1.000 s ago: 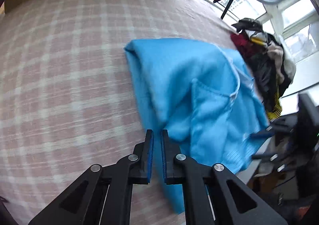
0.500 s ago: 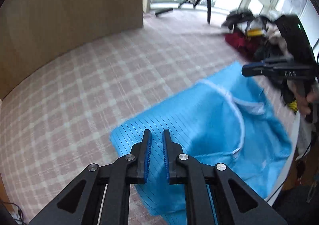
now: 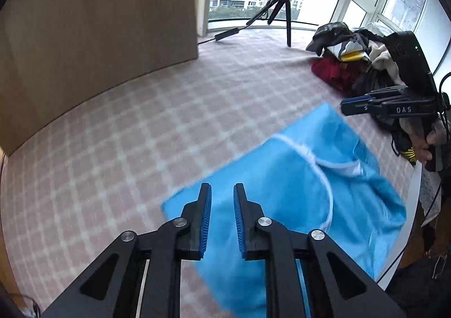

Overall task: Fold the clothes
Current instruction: 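Move both open grippers over the coat zipper and smooth it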

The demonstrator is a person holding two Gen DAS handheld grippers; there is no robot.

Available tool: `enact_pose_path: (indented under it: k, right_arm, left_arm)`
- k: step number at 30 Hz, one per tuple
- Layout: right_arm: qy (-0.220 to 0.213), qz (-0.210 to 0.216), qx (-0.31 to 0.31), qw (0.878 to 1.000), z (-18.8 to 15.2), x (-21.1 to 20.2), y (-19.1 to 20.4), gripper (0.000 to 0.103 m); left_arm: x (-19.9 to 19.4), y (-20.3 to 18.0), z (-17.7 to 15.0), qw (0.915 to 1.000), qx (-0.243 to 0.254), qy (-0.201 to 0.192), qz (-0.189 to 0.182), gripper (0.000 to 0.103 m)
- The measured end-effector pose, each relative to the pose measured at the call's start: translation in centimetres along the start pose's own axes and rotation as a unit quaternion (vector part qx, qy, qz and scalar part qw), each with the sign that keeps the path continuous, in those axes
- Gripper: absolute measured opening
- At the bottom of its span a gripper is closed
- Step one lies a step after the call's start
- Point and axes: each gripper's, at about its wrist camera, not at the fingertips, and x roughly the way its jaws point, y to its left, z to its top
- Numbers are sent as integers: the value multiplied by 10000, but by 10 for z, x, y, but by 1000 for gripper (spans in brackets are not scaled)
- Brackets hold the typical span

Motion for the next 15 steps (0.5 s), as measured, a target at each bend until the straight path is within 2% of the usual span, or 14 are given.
enact_pose_path:
  k: [3, 5, 8, 11, 13, 15]
  right_arm:
    - [99, 108, -293, 9995, 5, 23, 21, 17]
    - [201, 184, -506, 9983, 9, 41, 34, 17]
    - [518, 70, -771, 9957, -1, 64, 40, 17]
    - [857, -84, -1028, 9910, -14, 85, 43, 17]
    - [986, -119, -1053, 9895, -13, 83, 45, 17]
    - [819, -41, -982, 9918, -6, 69, 47, 17]
  left_arm:
    - [30, -14, 15, 9993, 108, 158, -329, 15]
    - [55, -27, 18, 9982, 231, 409, -375, 15]
    - [76, -32, 5, 9964, 362, 696, -330, 16]
    - [70, -26, -1, 9960, 209, 698, -508, 17]
    - [57, -21, -1, 9956, 50, 693, -629, 17]
    - [42, -19, 2, 9973, 102, 528, -504, 17]
